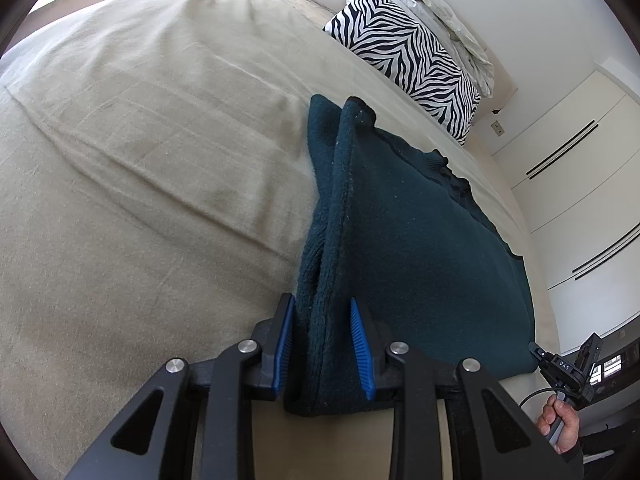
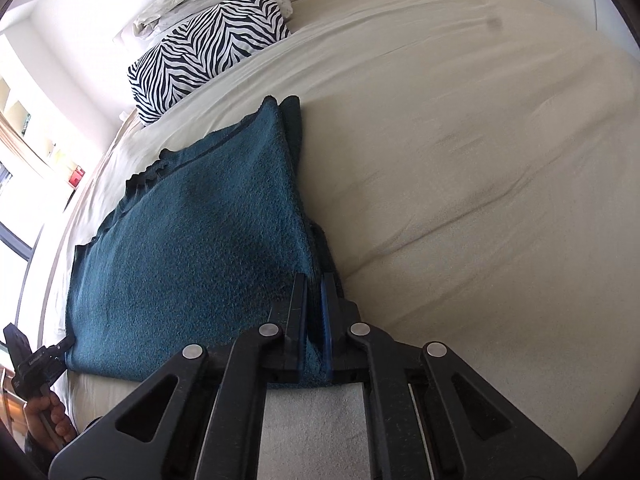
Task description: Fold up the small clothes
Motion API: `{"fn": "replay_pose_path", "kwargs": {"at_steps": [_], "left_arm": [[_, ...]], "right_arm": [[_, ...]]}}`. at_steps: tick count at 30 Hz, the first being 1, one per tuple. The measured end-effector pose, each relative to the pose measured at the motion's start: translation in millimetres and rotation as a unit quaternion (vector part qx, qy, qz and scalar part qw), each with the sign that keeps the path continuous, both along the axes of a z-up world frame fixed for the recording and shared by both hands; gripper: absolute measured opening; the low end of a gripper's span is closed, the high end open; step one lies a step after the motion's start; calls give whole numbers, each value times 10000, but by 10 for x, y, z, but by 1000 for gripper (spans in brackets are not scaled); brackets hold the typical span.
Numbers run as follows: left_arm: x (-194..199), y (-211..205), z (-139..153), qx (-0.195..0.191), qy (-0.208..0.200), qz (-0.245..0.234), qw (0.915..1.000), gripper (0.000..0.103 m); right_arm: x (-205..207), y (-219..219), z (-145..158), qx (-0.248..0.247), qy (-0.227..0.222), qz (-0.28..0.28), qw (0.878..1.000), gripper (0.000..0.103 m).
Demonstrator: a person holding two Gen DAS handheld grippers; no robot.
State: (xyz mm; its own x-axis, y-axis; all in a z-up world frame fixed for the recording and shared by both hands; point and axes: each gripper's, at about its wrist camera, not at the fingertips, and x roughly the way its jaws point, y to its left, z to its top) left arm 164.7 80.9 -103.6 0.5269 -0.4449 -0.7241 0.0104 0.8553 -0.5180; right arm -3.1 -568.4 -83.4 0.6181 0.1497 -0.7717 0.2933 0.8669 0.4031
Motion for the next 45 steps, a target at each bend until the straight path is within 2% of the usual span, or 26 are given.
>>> {"fn": "replay_pose_path", "kwargs": {"at_steps": [2, 6, 12, 15, 18, 20, 21, 23, 24, 26, 31, 37, 40, 41, 42, 43, 45], "left_arm": [[-22, -23, 96, 163, -108, 56, 9998, 30], [3, -149, 398, 459, -584, -36, 9972, 30], [509, -418, 644, 689, -945, -181, 9930, 34], [859, -583, 638, 784, -918, -261, 9923, 34], [1150, -742, 602, 986, -922, -333, 9903, 34], [1309, -798, 514, 1162, -861, -313, 9890, 38], [1378, -803, 435, 1282, -761, -268, 9885, 42], [1480, -737, 225, 1323, -493, -161, 9898, 42], [1474, -683, 149, 1215, -531, -147, 9911, 39], [1377, -638, 102, 1240, -774, -159, 9891, 35], [1363, -636, 96, 1263, -778, -119, 9889, 35], [1375, -563, 56, 961, -805, -88, 9921, 34], [1379, -541, 40, 855, -806, -92, 9930, 34], [1379, -543, 38, 851, -811, -98, 9930, 34], [1377, -546, 38, 856, -820, -104, 9929, 34], [1376, -550, 35, 861, -830, -105, 9928, 34], [1381, -548, 27, 846, -844, -112, 9928, 34]], "right_arm": [[11, -26, 45, 90, -56, -13, 9999, 6], [96, -62, 109, 112, -150, -71, 9998, 7], [259, -11, 206, -112, -101, -264, 9995, 7], [318, 44, 308, -517, 27, -487, 9975, 7], [394, 106, 462, -831, -52, -651, 9944, 8], [488, 151, 548, -729, -226, -555, 9955, 9], [551, 188, 580, -803, -231, -549, 9950, 13], [672, 255, 623, -836, -305, -516, 9947, 17], [725, 288, 639, -863, -306, -525, 9944, 17], [816, 338, 661, -854, -380, -564, 9940, 17], [1221, 564, 524, 55, -614, 162, 9980, 17], [1765, 739, 127, 951, -396, 518, 9933, 17], [1910, 468, -145, 1753, -438, 114, 9835, 16], [1916, 305, -243, 2183, -483, -169, 9745, 11], [1888, 139, -314, 2607, -604, -464, 9624, 10], [1853, -1, -352, 2814, -746, -751, 9537, 10], [1790, -203, -322, 2556, -841, -1113, 9567, 10]]}}
